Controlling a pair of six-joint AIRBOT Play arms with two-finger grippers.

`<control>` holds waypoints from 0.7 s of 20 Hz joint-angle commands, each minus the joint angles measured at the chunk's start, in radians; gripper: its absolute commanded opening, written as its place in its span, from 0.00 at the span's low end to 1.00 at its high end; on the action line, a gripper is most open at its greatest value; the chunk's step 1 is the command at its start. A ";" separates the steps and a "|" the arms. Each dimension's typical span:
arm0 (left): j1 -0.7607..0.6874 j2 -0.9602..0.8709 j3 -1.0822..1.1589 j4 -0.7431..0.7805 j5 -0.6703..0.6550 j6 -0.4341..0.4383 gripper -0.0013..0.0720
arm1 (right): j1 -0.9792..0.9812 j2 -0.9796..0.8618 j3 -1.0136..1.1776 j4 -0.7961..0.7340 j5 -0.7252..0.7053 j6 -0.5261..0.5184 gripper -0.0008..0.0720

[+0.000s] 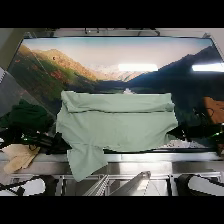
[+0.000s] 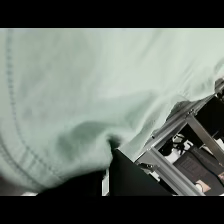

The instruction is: Fold the shirts.

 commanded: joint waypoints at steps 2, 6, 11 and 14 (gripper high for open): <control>-0.002 0.043 0.002 -0.021 0.117 -0.001 0.05 | -0.002 0.004 0.001 0.000 0.043 0.056 0.03; -0.002 0.170 0.063 -0.080 0.243 0.034 0.05 | -0.015 0.061 0.002 0.000 0.060 0.117 0.03; 0.001 0.221 0.164 -0.023 0.264 -0.025 0.05 | -0.147 0.153 0.002 -0.103 0.075 0.252 0.03; 0.001 0.215 0.144 -0.008 0.257 -0.028 0.05 | -0.199 0.174 0.001 -0.155 0.102 0.280 0.03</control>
